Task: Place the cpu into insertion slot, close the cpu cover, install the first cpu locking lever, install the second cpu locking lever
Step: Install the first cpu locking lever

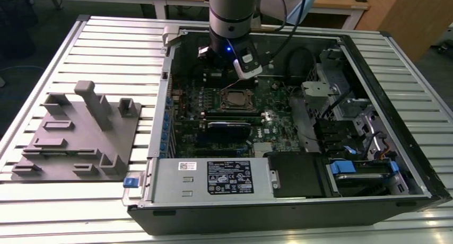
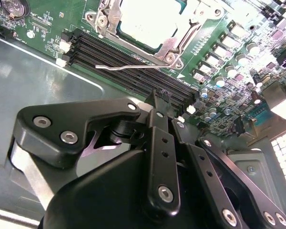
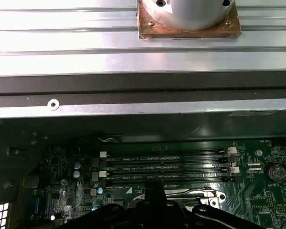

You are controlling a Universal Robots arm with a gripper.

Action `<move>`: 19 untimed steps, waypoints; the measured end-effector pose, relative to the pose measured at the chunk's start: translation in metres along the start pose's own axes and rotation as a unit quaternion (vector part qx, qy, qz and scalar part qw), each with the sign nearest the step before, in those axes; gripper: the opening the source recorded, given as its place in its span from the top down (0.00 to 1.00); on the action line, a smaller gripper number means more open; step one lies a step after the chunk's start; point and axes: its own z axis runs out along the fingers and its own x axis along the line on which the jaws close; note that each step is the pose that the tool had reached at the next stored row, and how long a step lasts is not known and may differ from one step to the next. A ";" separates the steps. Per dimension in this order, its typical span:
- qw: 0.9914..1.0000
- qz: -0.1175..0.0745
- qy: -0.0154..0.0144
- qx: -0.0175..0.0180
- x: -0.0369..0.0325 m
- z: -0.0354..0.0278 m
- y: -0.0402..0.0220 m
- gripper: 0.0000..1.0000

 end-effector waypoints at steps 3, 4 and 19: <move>1.000 0.000 0.000 -0.001 0.0000 0.0000 -0.0004 0.89; 1.000 0.000 0.000 -0.002 0.0000 -0.0001 -0.0005 0.89; 1.000 0.001 0.000 -0.008 -0.0001 -0.0003 -0.0025 0.89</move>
